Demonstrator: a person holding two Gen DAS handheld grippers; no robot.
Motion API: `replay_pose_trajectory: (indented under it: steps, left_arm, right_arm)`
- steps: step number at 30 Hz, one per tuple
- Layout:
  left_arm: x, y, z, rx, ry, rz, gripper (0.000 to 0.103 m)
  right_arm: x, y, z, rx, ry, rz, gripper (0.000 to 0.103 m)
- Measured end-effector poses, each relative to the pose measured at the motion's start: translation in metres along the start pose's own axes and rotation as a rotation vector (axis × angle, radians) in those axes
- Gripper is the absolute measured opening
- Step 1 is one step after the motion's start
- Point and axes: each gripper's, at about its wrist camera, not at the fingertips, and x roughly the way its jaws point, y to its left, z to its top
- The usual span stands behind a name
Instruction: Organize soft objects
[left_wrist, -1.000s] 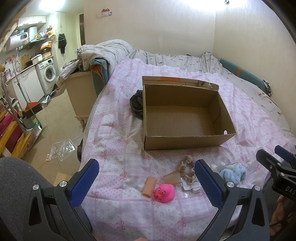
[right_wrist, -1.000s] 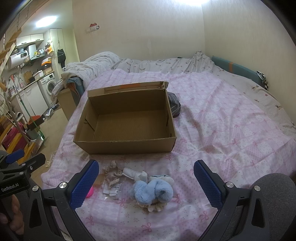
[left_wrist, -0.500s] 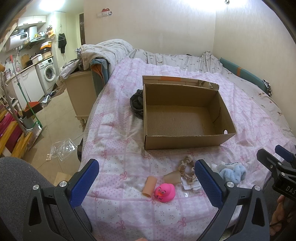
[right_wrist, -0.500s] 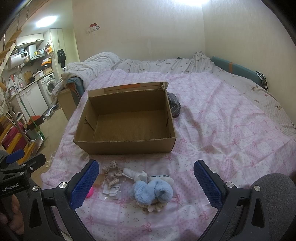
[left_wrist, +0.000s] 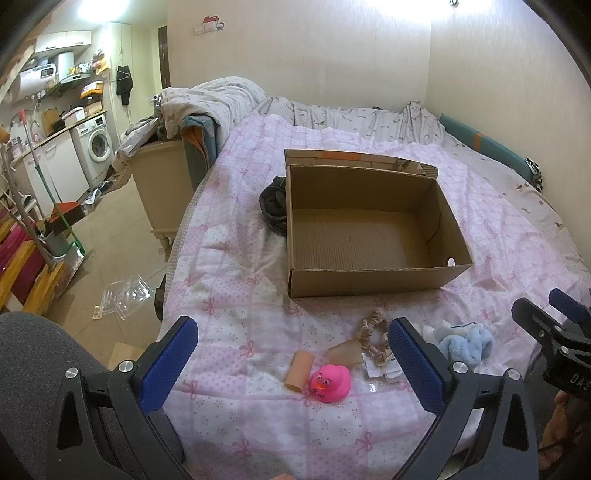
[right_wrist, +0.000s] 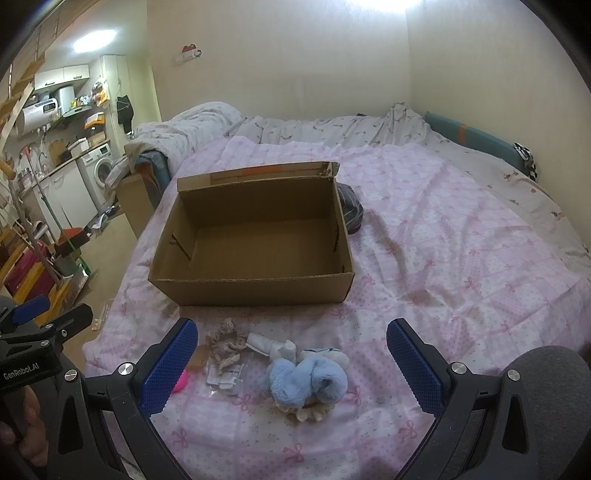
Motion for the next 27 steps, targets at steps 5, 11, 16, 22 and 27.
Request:
replay_pose_trajectory:
  steps: [5, 11, 16, 22, 27]
  left_arm:
    - [0.001, 0.000, 0.001, -0.003, 0.018, -0.004, 0.103]
    - [0.010, -0.005, 0.024, 0.015, 0.084, 0.001, 0.103]
    - [0.025, -0.008, 0.045, 0.025, 0.150, 0.014, 0.103]
    - [0.065, -0.011, 0.048, 0.064, 0.315, 0.039, 0.103]
    - [0.109, -0.005, 0.034, 0.042, 0.477, 0.048, 0.103]
  right_arm:
    - [0.000, 0.003, -0.002, 0.002, 0.001, -0.004, 0.103]
    - [0.008, 0.001, 0.013, -0.003, 0.035, 0.035, 0.103]
    - [0.023, -0.007, 0.034, 0.021, 0.109, 0.092, 0.103]
    - [0.057, -0.013, 0.043, -0.002, 0.263, 0.128, 0.103]
    - [0.100, -0.020, 0.025, -0.016, 0.430, 0.138, 0.103]
